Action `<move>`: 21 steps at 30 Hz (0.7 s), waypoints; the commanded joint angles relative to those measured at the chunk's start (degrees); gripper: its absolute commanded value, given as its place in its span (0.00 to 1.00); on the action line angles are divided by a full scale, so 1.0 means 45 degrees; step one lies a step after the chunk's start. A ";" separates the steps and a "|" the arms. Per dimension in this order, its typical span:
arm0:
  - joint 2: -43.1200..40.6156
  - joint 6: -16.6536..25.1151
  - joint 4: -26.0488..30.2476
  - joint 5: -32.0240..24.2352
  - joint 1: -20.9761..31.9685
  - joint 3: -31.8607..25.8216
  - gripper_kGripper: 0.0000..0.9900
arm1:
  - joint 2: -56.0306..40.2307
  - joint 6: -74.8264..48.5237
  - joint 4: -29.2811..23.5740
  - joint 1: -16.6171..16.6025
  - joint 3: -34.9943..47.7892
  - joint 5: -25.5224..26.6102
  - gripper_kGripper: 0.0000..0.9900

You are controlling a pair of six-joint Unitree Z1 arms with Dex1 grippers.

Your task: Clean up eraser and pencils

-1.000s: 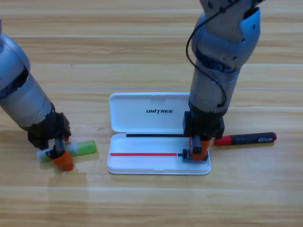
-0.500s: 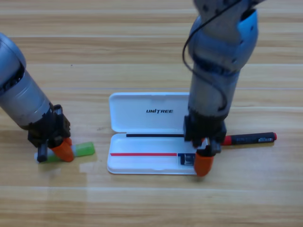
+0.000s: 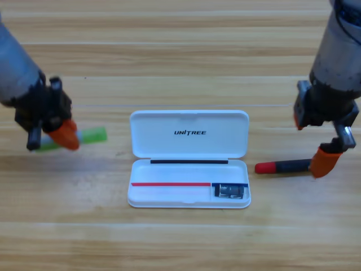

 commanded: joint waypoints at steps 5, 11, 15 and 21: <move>-0.0073 -0.0121 0.0250 0.0515 -0.1912 -0.0577 0.00 | 0.3492 -0.1403 -0.1591 -0.2246 -0.0415 -0.0152 0.94; 0.0845 -0.0434 -0.0023 0.0925 -0.3181 -0.0870 0.00 | 0.4254 -0.1755 -0.1689 -0.2246 -0.0961 0.0434 0.91; 0.1528 -0.0609 -0.0121 0.0945 -0.3904 -0.1202 0.00 | 0.4410 -0.2048 -0.1689 -0.2246 -0.1040 0.0844 0.83; 0.2485 -0.0766 -0.0219 0.0905 -0.4646 -0.1788 0.00 | 0.4430 -0.2536 -0.1689 -0.2246 -0.0610 0.1216 0.40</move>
